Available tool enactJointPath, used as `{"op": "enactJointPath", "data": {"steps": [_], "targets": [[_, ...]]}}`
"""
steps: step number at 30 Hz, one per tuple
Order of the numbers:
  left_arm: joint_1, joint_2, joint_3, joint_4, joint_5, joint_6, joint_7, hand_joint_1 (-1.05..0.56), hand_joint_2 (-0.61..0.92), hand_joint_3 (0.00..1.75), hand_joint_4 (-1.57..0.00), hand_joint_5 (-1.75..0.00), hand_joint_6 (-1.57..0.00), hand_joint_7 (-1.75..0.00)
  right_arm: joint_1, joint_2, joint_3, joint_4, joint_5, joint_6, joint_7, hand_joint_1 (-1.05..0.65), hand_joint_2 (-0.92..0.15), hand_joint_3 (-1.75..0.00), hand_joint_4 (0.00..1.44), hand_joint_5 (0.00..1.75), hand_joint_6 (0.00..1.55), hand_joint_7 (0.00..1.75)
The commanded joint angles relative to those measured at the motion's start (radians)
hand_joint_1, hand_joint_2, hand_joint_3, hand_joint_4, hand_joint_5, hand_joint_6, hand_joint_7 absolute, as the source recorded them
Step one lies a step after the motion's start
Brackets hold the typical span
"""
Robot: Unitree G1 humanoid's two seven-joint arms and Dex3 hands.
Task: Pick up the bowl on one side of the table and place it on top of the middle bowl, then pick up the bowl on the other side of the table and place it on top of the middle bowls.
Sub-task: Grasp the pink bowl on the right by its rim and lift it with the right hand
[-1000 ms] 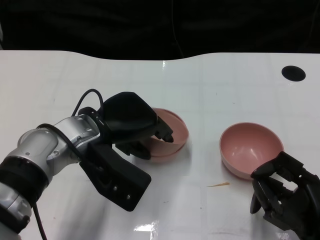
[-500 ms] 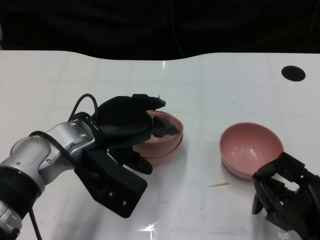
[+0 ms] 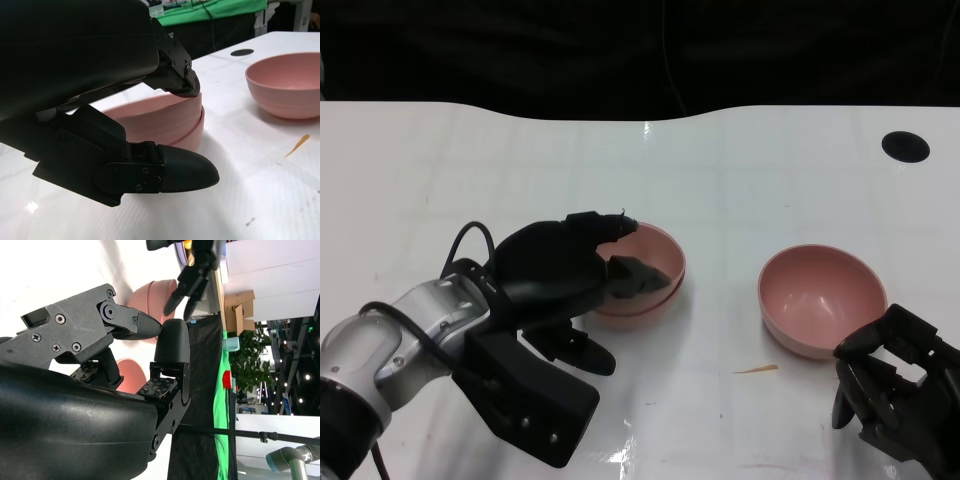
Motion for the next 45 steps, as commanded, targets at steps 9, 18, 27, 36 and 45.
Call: {"op": "enactJointPath", "data": {"steps": [9, 18, 27, 36, 45], "targets": [[0.019, -0.046, -0.040, 0.169, 0.071, -0.010, 0.235, -0.96, 0.92, 0.66, 0.00, 0.00, -0.01, 0.00, 0.001, -0.016, -0.011, -0.004, -0.002, -0.004, -0.003, -0.21, -0.82, -0.59, 0.81, 1.75, 0.72, 1.52], [0.009, -0.036, -0.037, 0.135, 0.072, -0.008, 0.256, -0.97, 0.92, 0.63, 0.00, 0.00, -0.05, -0.02, -0.005, -0.023, -0.017, 0.002, 0.013, 0.004, 0.009, -0.19, -0.83, -0.58, 0.81, 1.75, 0.72, 1.51], [0.088, 0.048, 0.058, -0.115, -0.064, -0.061, 0.135, -0.91, 0.92, 0.53, -0.12, -0.06, -0.26, -0.06, -0.015, -0.027, -0.021, 0.021, 0.015, -0.007, 0.019, -0.19, -0.83, -0.57, 0.81, 1.75, 0.72, 1.50], [0.341, 0.113, 0.270, -0.410, -0.256, -0.059, 0.088, -0.27, 0.90, 0.07, -1.12, -0.09, -0.97, -0.05, -0.018, -0.031, -0.028, 0.027, 0.007, -0.017, 0.026, -0.20, -0.84, -0.56, 0.82, 1.75, 0.72, 1.52], [0.546, 0.089, 0.404, -0.501, -0.695, -0.011, -0.154, 0.26, 0.48, 1.17, -0.89, -1.44, -1.10, -0.97, -0.028, -0.036, -0.037, 0.049, 0.000, -0.045, 0.027, -0.20, -0.84, -0.55, 0.82, 1.75, 0.71, 1.53]]}}
